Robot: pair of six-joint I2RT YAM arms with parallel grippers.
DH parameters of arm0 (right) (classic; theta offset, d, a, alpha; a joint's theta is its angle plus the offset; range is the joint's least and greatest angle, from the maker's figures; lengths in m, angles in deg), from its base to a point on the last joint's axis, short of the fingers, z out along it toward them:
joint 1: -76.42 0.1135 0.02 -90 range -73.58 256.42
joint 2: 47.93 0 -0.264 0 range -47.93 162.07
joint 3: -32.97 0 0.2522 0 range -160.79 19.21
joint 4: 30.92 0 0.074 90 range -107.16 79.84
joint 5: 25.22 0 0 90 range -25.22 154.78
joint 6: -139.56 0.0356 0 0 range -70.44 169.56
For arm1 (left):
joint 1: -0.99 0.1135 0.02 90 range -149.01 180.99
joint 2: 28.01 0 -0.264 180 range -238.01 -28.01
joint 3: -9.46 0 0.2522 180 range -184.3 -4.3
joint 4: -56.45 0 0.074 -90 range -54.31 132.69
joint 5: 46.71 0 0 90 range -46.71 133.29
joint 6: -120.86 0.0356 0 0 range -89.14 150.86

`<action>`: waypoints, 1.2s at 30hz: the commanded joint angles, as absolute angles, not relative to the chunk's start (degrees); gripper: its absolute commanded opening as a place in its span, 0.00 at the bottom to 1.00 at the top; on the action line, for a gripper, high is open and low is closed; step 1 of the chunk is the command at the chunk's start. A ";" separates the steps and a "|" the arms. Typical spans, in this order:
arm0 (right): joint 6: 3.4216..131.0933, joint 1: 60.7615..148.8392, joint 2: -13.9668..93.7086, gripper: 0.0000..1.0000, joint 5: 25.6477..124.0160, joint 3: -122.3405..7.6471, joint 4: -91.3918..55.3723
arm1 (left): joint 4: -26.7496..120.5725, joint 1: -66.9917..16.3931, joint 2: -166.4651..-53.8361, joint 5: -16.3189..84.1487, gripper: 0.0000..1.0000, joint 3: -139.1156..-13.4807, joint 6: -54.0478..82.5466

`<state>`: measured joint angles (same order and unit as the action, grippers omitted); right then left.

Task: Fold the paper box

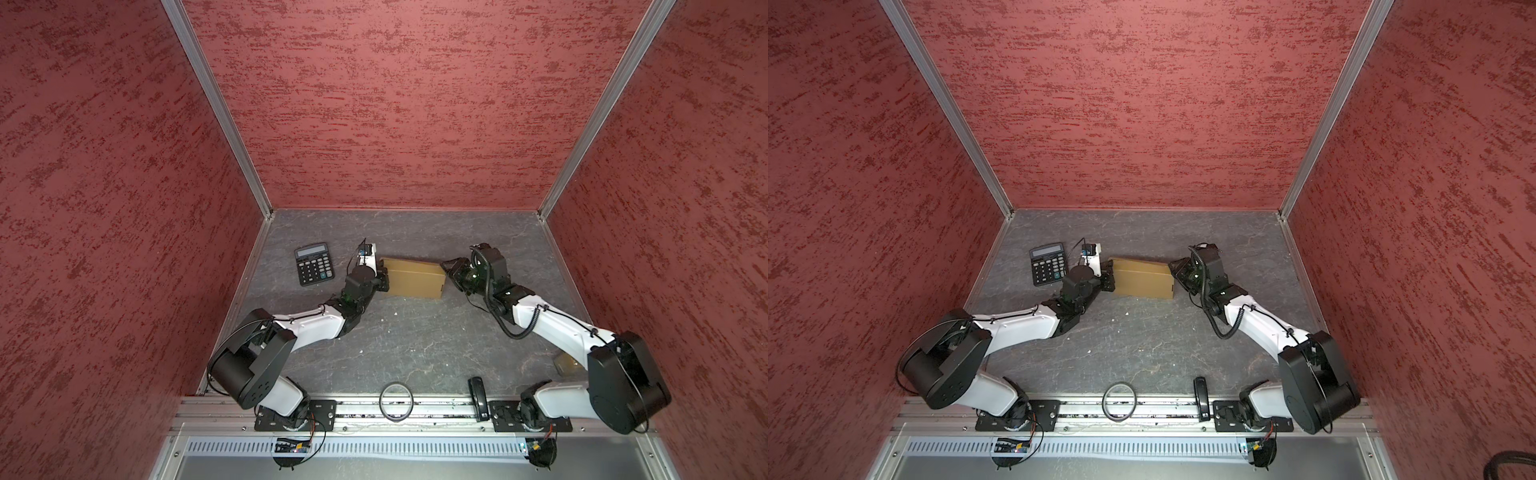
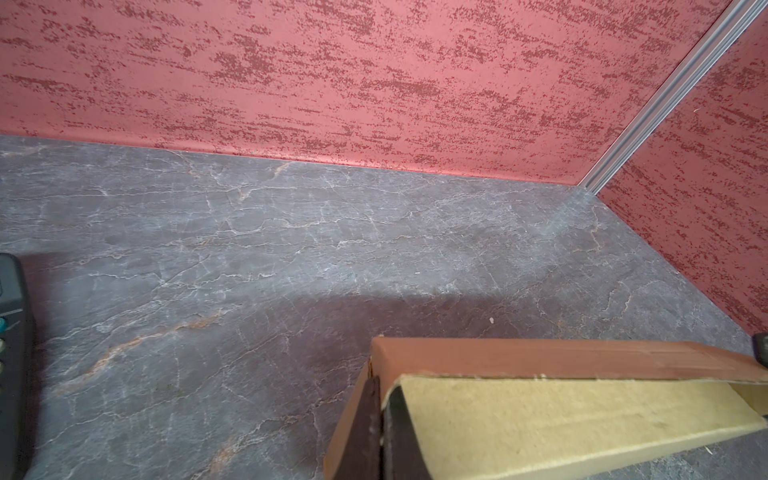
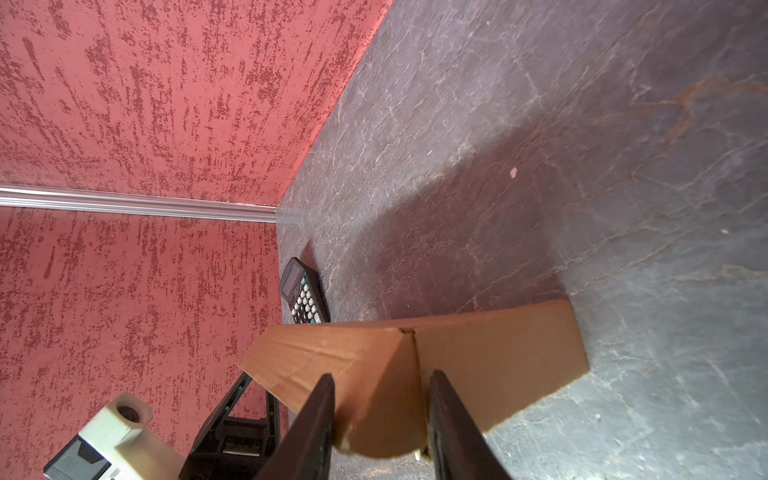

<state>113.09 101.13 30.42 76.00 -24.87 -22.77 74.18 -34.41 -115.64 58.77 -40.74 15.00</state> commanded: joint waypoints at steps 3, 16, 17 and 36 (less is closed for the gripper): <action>115.39 102.43 31.58 0.33 77.43 -23.16 -23.58 | 54.81 -35.52 -121.55 55.06 0.04 -35.62 14.01; 116.09 102.51 32.32 0.28 76.83 -22.76 -25.37 | 55.96 -36.10 -123.10 55.18 0.09 -35.22 14.33; 116.11 102.48 32.49 0.28 76.82 -22.84 -25.57 | 55.96 -36.12 -123.19 55.23 0.09 -35.23 14.33; 112.96 104.04 22.69 0.61 65.15 -27.28 -10.37 | 56.24 -36.21 -123.32 55.86 0.08 -35.02 13.45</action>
